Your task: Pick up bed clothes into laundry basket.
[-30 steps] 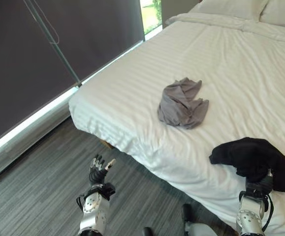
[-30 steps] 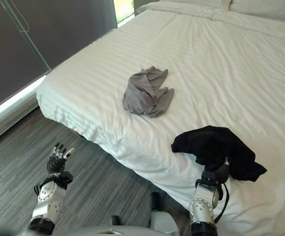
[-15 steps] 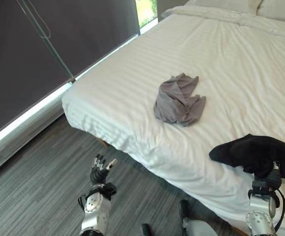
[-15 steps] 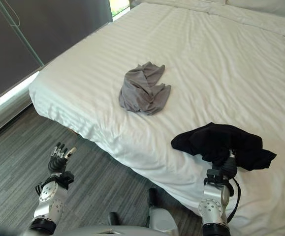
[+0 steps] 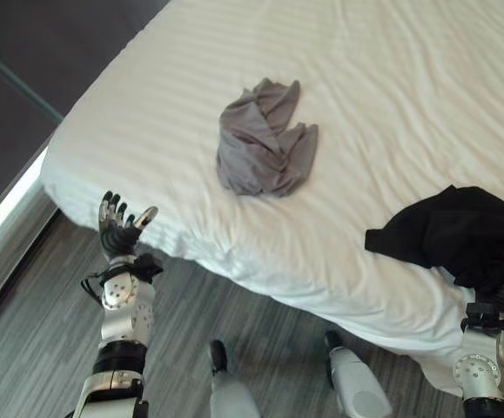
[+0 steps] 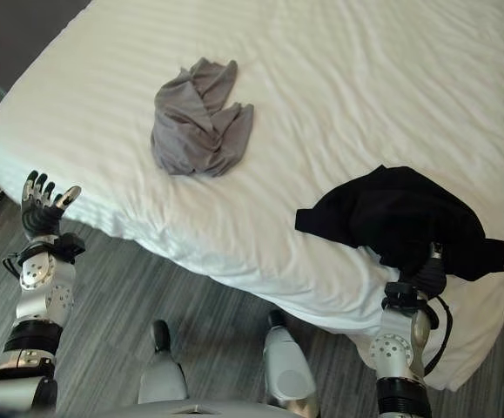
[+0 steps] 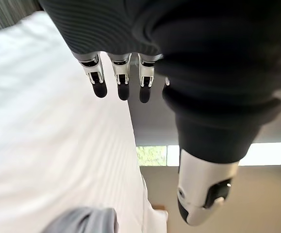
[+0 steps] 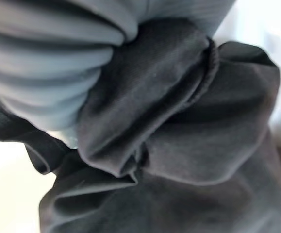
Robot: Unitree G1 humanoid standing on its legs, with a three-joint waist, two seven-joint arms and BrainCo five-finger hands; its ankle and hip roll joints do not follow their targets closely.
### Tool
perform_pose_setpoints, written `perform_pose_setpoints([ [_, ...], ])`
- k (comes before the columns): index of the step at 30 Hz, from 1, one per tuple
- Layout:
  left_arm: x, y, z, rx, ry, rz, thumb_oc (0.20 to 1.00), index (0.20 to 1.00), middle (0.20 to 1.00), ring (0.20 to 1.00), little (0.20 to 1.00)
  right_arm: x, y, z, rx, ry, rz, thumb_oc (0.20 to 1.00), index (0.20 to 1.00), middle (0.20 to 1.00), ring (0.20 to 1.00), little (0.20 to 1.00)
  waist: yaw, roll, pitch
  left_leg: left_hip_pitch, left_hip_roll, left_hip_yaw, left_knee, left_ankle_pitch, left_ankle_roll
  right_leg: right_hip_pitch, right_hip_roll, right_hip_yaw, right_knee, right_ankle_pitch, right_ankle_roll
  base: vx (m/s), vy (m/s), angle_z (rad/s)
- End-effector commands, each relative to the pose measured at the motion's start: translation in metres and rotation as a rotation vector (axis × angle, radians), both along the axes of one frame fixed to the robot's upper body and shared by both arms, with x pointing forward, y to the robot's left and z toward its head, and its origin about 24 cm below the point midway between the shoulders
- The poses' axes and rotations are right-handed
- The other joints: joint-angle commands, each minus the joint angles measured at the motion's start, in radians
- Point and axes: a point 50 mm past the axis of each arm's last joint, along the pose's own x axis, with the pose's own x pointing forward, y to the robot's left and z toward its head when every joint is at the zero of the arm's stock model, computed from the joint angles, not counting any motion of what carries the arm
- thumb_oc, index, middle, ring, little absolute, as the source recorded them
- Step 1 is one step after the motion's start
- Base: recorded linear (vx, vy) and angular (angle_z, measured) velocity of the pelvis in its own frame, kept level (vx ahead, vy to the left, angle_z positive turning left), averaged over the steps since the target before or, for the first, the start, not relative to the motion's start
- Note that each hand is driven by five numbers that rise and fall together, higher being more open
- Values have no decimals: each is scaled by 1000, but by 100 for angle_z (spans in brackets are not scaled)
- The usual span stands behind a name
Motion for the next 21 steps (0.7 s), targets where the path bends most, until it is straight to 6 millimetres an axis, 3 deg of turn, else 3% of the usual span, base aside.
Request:
perform_pose_setpoints([
  [1,1,19,34,63,-122,41,1000,1000,1000,1000,1000,14,17,29,-53,-152,32,200,200,200,200,200,14,-57,-41,-30,-42,3,64,45,-29,124,-156,-4,-145,50,75,156,569,-44],
  [3,15,15,72,180,-190,5,1000,1000,1000,1000,1000,29,42,32,-9,-183,118,200,200,200,200,200,17,-48,-21,-53,-117,43,86,5,14,63,-212,16,-119,171,109,103,579,-31],
  [5,16,17,81,205,-207,11,1000,1000,1000,1000,1000,33,47,35,-14,-188,139,200,200,200,200,200,23,-47,-13,-41,-133,64,73,-4,27,32,-223,13,-96,207,107,13,390,-45],
  [6,20,22,100,283,-215,14,1000,1000,1000,1000,1000,37,56,34,2,-196,172,200,200,200,200,200,35,-38,8,-18,-153,100,52,-13,45,-3,-257,-94,-47,269,99,-7,372,-80],
  [7,21,22,101,284,-216,14,1000,1000,1000,1000,1000,38,56,34,3,-197,172,200,200,200,200,200,36,-39,8,-21,-153,100,51,-8,45,-5,-256,-94,-50,274,99,-5,427,-82],
  [8,23,29,122,418,-203,27,1000,1000,1000,1000,1000,37,61,29,-12,-170,213,200,200,200,200,200,28,-24,16,3,-170,127,19,-17,55,-26,-260,-197,11,251,90,9,296,-56],
  [10,26,38,146,541,-192,46,1000,1000,1000,1000,1000,37,61,27,-15,-167,235,200,200,200,200,200,11,-23,15,30,-178,160,-20,-1,50,-64,-168,-203,-18,194,92,35,288,-39],
  [11,30,43,159,588,-172,71,1000,1000,1000,1000,1000,39,62,27,-16,-172,245,200,200,200,200,200,13,-32,21,36,-184,173,-34,1,46,-70,-146,-227,-61,182,90,42,108,-40],
  [13,33,51,184,747,-112,138,1000,1000,1000,1000,1000,36,62,21,-17,-148,250,200,200,200,200,200,30,-37,18,42,-197,191,-39,-3,44,-29,-174,-305,-147,209,102,34,14,-22],
  [14,34,50,186,750,-114,137,1000,1000,1000,1000,1000,36,61,21,-14,-150,248,200,200,200,200,200,31,-39,21,43,-197,188,-38,-3,44,-24,-175,-308,-153,212,102,18,-44,-5],
  [16,39,54,216,992,-34,219,1000,1000,1000,1000,1000,38,62,22,-40,-148,276,200,200,200,200,200,33,-40,18,30,-193,193,-47,9,35,-4,-146,-283,-220,236,114,7,-29,4],
  [17,39,53,216,992,-35,219,1000,1000,1000,1000,1000,38,62,22,-39,-148,275,200,200,200,200,200,34,-41,18,30,-193,193,-47,9,35,-4,-146,-283,-220,236,114,-3,-3,27],
  [19,41,51,235,1085,-16,230,1000,1000,1000,1000,1000,42,64,30,-70,-175,310,200,200,200,200,200,31,-41,15,18,-190,198,-53,18,30,-12,-140,-264,-241,271,122,7,-33,-11],
  [21,44,56,248,1079,10,260,1000,1000,1000,1000,1000,40,68,23,-66,-154,345,200,200,200,200,200,30,-36,9,17,-181,203,-53,26,24,-5,-134,-266,-271,271,119,43,-46,-23],
])
